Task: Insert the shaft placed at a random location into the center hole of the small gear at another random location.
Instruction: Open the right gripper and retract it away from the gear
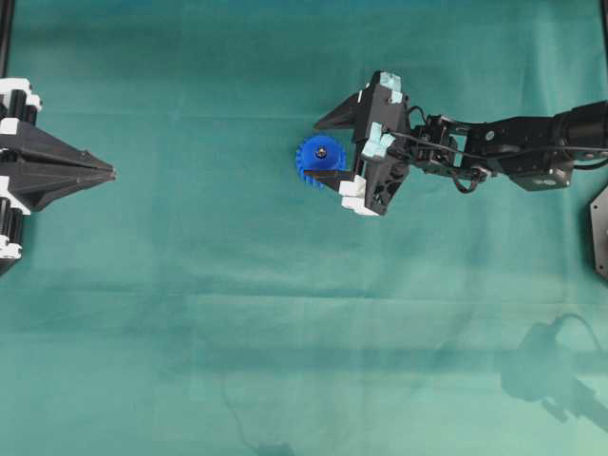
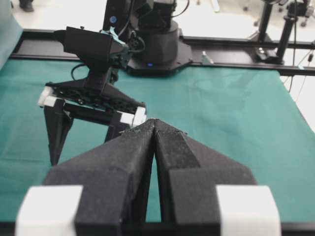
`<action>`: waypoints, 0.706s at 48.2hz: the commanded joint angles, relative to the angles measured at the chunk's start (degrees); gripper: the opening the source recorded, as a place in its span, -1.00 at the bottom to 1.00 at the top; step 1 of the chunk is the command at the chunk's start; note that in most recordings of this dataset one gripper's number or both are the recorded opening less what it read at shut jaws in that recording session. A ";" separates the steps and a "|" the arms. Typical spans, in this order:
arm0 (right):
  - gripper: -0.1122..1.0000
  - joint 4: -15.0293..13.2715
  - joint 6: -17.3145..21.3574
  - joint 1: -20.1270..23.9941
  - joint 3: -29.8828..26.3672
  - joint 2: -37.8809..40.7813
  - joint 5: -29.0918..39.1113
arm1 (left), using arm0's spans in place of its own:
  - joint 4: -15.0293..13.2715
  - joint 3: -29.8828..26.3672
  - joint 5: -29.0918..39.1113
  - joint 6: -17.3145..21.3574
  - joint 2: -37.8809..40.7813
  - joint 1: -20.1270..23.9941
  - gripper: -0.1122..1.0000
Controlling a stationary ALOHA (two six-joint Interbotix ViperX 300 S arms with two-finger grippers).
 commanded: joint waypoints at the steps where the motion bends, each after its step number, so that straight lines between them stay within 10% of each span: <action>1: 0.65 0.00 0.09 0.00 -1.14 -0.62 -0.88 | 0.00 -0.44 -0.35 -0.09 0.35 -0.09 -0.81; 34: 0.61 0.00 0.09 0.18 -1.23 -9.76 2.02 | 0.00 -0.53 -0.35 -0.09 0.18 -0.09 -0.81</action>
